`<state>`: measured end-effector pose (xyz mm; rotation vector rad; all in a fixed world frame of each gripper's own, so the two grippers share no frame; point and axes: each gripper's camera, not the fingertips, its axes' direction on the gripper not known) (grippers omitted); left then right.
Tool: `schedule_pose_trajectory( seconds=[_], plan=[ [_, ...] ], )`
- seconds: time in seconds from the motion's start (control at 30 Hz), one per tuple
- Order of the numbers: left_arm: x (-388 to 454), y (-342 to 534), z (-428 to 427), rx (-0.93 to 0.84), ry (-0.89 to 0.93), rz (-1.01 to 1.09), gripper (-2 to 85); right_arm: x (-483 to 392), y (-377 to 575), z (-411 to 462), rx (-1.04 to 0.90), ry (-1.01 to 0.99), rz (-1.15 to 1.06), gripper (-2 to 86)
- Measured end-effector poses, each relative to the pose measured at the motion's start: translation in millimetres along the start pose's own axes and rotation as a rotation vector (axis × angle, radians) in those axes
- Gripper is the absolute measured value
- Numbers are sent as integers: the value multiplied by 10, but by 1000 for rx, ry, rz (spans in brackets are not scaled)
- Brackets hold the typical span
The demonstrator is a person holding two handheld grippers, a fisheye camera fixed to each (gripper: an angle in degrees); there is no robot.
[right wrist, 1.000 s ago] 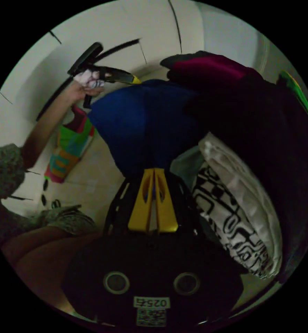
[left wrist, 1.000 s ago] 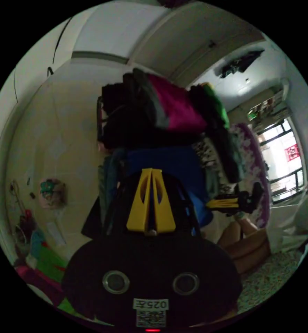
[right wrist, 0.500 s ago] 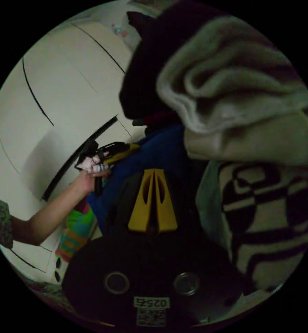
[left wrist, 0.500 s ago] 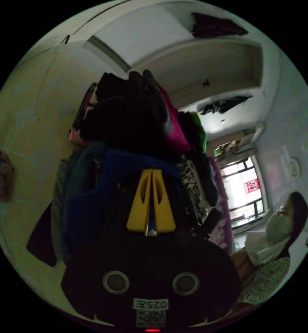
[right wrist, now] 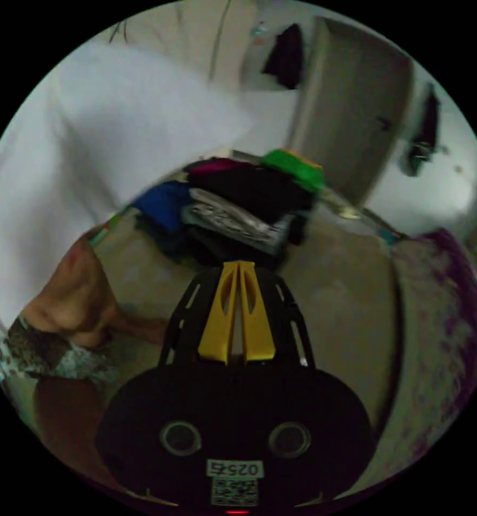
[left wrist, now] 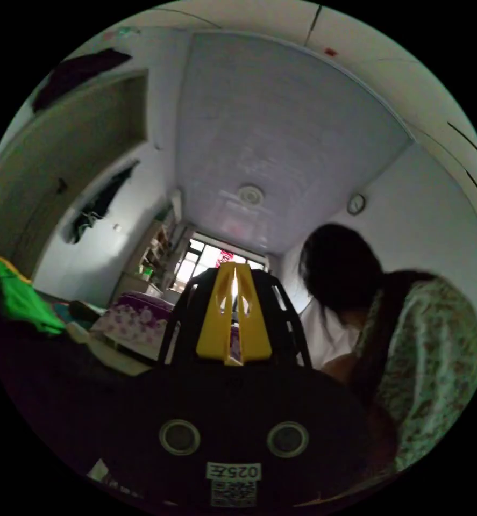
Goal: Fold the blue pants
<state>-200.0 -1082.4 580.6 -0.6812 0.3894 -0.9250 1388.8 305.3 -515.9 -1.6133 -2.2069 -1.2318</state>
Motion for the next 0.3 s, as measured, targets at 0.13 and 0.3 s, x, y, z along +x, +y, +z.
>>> schedule_pose_trajectory(
  seconds=[0.13,0.3],
  plan=[
    [574,1066,1712,-148,80,365,-7,-346,594,-2369,213,551,198,-9],
    [1415,2721,4118,-171,381,276,13,-1706,1773,-4792,287,1467,660,-3]
  ],
)
